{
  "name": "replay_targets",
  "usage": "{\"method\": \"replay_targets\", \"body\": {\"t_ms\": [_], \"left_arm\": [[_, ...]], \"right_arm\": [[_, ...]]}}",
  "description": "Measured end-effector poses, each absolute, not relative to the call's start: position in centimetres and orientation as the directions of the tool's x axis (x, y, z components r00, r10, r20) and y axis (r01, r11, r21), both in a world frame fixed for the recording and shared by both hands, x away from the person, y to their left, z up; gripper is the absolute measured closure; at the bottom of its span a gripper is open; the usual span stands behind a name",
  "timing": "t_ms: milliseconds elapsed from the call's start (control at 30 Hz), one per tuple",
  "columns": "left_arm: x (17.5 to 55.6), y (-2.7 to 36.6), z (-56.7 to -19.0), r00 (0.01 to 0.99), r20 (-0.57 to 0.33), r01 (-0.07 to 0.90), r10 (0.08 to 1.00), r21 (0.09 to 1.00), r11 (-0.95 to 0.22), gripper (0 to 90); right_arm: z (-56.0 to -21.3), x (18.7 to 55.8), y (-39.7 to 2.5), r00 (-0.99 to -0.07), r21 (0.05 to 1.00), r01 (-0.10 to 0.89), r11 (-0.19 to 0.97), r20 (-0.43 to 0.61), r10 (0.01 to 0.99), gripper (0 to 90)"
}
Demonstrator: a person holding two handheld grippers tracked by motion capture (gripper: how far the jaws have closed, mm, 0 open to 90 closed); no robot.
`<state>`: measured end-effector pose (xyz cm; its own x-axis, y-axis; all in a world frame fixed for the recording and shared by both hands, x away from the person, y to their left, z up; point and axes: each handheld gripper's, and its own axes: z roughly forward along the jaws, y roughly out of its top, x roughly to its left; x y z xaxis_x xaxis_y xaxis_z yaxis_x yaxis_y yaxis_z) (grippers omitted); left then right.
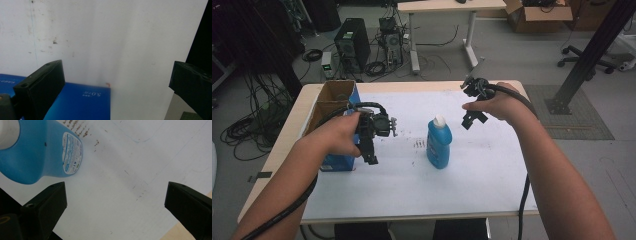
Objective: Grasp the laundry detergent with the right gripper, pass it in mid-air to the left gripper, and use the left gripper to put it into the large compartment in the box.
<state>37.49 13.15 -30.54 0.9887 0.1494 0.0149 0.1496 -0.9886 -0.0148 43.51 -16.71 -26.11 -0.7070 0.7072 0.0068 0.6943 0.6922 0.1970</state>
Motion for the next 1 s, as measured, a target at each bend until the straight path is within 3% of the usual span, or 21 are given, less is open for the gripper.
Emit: {"method": "replay_targets", "body": {"t_ms": [500, 1000], "left_arm": [[37.4, 13.7, -30.3, 0.985, 0.019, 0.175, 0.174, -0.026, -0.984, 0.4], [37.2, 13.2, -30.1, 0.987, 0.019, 0.157, 0.157, -0.034, -0.987, 0.3]], "right_arm": [[-26.0, 40.1, -17.4, -0.711, 0.234, 0.687, 0.688, 0.023, 0.703, 4.0], [-26.5, 35.5, -16.5, -0.764, 0.289, 0.62, 0.73, 0.012, 0.645, 4.3]]}}
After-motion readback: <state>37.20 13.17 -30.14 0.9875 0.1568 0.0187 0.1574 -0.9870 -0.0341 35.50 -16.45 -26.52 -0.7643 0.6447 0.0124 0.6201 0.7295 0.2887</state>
